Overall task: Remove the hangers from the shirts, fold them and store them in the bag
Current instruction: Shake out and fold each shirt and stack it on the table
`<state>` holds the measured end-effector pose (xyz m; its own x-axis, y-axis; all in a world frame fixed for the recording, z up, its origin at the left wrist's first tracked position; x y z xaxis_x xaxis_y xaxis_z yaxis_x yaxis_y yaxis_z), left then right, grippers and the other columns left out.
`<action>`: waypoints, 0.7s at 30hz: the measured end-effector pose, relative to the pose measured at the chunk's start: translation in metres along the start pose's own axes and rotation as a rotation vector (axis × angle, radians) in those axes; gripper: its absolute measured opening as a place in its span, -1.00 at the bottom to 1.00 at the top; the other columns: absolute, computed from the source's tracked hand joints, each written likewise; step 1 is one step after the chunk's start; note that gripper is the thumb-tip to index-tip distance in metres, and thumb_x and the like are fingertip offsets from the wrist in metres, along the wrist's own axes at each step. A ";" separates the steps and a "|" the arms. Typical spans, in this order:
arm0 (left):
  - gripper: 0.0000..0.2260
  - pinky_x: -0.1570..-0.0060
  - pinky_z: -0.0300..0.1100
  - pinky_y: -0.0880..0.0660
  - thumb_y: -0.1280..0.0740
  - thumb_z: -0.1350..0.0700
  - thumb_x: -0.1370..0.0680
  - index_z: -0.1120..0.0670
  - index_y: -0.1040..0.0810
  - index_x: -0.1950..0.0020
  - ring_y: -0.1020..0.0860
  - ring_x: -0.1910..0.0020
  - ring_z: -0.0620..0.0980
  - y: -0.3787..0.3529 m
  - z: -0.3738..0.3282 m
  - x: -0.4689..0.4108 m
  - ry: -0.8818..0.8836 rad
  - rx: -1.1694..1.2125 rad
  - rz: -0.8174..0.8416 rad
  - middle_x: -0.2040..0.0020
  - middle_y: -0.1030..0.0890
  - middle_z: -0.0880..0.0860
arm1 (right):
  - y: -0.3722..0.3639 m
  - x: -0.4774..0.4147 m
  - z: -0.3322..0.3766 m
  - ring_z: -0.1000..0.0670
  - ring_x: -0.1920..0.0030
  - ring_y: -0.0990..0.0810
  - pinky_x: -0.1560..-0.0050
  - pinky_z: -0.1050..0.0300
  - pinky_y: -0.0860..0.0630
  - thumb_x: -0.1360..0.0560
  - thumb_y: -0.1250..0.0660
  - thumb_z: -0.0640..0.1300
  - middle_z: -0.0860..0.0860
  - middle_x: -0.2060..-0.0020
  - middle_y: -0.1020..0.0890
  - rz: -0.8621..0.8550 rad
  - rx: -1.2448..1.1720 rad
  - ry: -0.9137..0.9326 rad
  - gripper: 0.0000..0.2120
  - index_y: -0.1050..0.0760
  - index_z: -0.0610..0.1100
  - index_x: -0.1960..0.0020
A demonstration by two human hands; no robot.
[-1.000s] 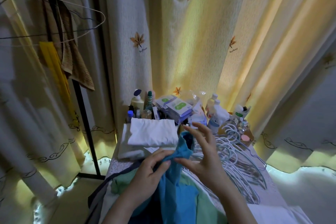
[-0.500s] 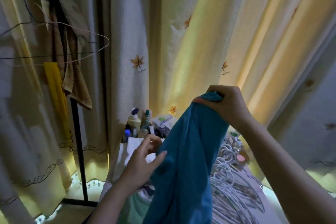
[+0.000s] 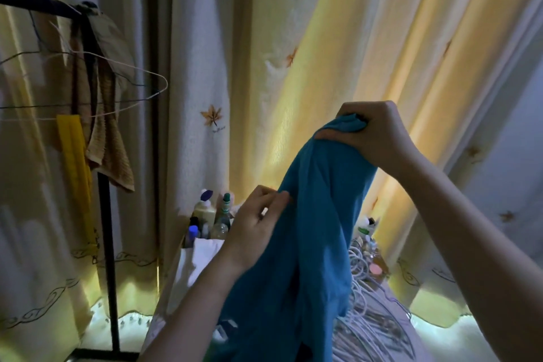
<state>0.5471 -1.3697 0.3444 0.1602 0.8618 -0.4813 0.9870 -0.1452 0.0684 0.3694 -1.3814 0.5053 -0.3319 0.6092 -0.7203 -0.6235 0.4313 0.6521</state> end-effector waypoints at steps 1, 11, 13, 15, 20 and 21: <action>-0.72 0.09 -0.45 -0.38 -0.29 -0.23 -0.48 -0.05 -0.62 0.14 -0.50 0.07 -0.21 -0.006 -0.001 0.000 0.008 0.028 -0.002 0.08 -0.50 -0.09 | -0.002 0.001 -0.002 0.08 0.41 -0.31 0.40 0.36 -0.27 -0.34 -0.50 0.00 -0.09 0.48 -0.43 -0.007 0.019 -0.001 -0.67 -0.50 -0.26 0.32; -0.78 -0.19 -0.40 -0.38 -0.47 -0.02 -0.43 -0.10 -0.65 -0.07 -0.45 -0.17 -0.22 -0.036 0.055 0.030 0.037 -0.143 0.278 -0.16 -0.48 -0.06 | 0.004 0.010 -0.028 0.21 0.40 -0.42 0.37 0.47 -0.30 -0.34 -0.53 -0.07 0.01 0.48 -0.44 -0.033 0.039 -0.061 -0.75 -0.52 -0.20 0.31; -0.79 -0.18 -0.43 -0.36 -0.45 0.02 -0.46 -0.07 -0.64 -0.10 -0.43 -0.19 -0.25 -0.044 0.067 0.035 0.089 -0.176 0.293 -0.18 -0.47 -0.07 | 0.007 0.010 -0.029 0.21 0.39 -0.43 0.36 0.47 -0.30 -0.33 -0.53 -0.07 0.01 0.46 -0.47 -0.019 0.016 -0.060 -0.76 -0.52 -0.17 0.30; -0.82 -0.18 -0.40 -0.38 -0.43 0.08 -0.49 -0.05 -0.64 -0.09 -0.44 -0.18 -0.25 -0.048 0.075 0.037 0.102 -0.156 0.292 -0.17 -0.49 -0.07 | 0.010 0.011 -0.031 0.17 0.39 -0.41 0.36 0.45 -0.30 -0.32 -0.52 -0.05 -0.01 0.44 -0.48 0.013 -0.010 -0.063 -0.76 -0.52 -0.17 0.30; -0.78 -0.01 -0.28 -0.48 -0.38 0.19 -0.52 -0.17 -0.63 0.12 -0.56 0.02 -0.23 -0.045 0.080 0.034 0.062 -0.104 0.059 0.04 -0.60 -0.13 | 0.024 0.015 -0.037 0.14 0.38 -0.38 0.38 0.41 -0.28 -0.27 -0.49 0.04 -0.05 0.44 -0.48 0.067 -0.028 -0.064 -0.69 -0.52 -0.20 0.31; -0.75 0.02 -0.31 -0.48 -0.37 0.21 -0.51 -0.17 -0.63 0.14 -0.57 0.04 -0.23 -0.041 0.079 0.031 0.048 -0.093 0.006 0.05 -0.61 -0.11 | 0.029 0.015 -0.039 0.14 0.39 -0.38 0.39 0.41 -0.28 -0.26 -0.49 0.05 -0.07 0.44 -0.48 0.056 -0.022 -0.065 -0.68 -0.52 -0.20 0.31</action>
<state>0.5112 -1.3756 0.2581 0.1642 0.8836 -0.4384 0.9825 -0.1068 0.1527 0.3184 -1.3856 0.5042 -0.3208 0.6739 -0.6656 -0.6208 0.3811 0.6851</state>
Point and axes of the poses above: each hand's wrist, its own x-axis away from the middle knuckle, its own y-axis out of the back of the hand, z = x × y, the point moved 1 cm from there along -x, towards the middle knuckle
